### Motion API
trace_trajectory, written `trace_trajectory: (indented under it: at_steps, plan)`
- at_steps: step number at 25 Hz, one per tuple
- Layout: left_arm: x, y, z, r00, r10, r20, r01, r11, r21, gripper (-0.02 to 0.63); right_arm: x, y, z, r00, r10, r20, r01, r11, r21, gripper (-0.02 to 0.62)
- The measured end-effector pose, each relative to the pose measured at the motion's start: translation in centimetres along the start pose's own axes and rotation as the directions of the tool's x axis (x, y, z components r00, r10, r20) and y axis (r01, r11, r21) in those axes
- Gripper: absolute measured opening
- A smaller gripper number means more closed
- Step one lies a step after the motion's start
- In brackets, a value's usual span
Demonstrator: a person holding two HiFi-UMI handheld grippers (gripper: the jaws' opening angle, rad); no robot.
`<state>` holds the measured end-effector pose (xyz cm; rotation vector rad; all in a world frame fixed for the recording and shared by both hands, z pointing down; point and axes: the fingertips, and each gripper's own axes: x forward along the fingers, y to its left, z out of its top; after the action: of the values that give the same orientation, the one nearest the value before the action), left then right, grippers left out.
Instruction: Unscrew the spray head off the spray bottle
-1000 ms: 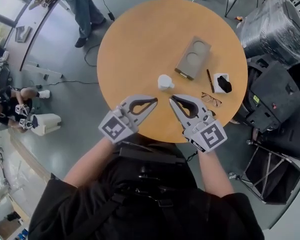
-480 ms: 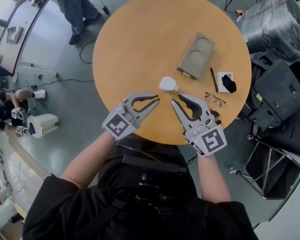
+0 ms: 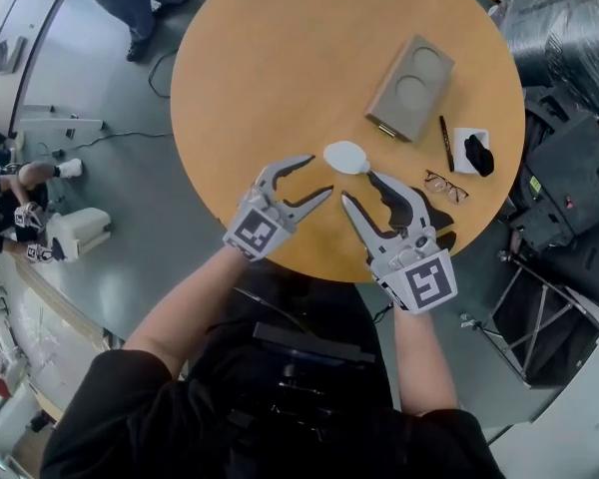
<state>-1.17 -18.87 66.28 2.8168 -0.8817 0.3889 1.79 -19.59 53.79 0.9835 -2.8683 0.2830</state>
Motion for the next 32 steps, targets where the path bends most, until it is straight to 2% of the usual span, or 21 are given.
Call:
trace_trajectory:
  at_steps: [4, 10, 19, 20, 21, 25, 32]
  plan:
    - [3.6, 1.4, -4.7, 0.999, -0.002, -0.046, 0.002, 1.000, -0.003, 0.315, 0.5, -1.6, -2.4, 1.000, -0.016, -0.010, 0.017, 1.000, 0.016, 0.186]
    - [8.3, 1.8, -8.5, 0.997, -0.017, -0.079, 0.019, 0.999, 0.028, 0.371, 0.0, -3.2, -5.3, 0.999, -0.044, -0.015, 0.044, 0.998, 0.041, 0.186]
    - [12.6, 1.8, -10.2, 0.996, -0.022, -0.083, 0.025, 0.999, 0.043, 0.371, -2.1, -4.9, -8.4, 0.997, -0.079, -0.024, 0.080, 0.994, 0.078, 0.186]
    - [12.8, 1.7, -10.3, 0.996, -0.023, -0.081, 0.027, 0.998, 0.050, 0.348, -2.3, -4.9, -8.5, 0.996, -0.082, -0.024, 0.083, 0.993, 0.079, 0.186]
    - [12.9, 1.6, -10.3, 0.997, -0.024, -0.080, 0.029, 0.998, 0.058, 0.317, -2.5, -4.9, -8.6, 0.996, -0.085, -0.025, 0.087, 0.993, 0.079, 0.186]
    - [12.4, 1.2, -9.3, 0.994, -0.043, -0.097, 0.049, 0.997, 0.052, 0.305, -3.3, -4.9, -8.0, 0.995, -0.094, -0.024, 0.096, 0.992, 0.080, 0.186]
    - [8.6, 0.2, -1.4, 0.997, -0.038, -0.068, 0.040, 0.999, 0.034, 0.304, -4.2, -3.8, -3.1, 0.997, -0.082, 0.009, 0.082, 0.995, 0.052, 0.186]
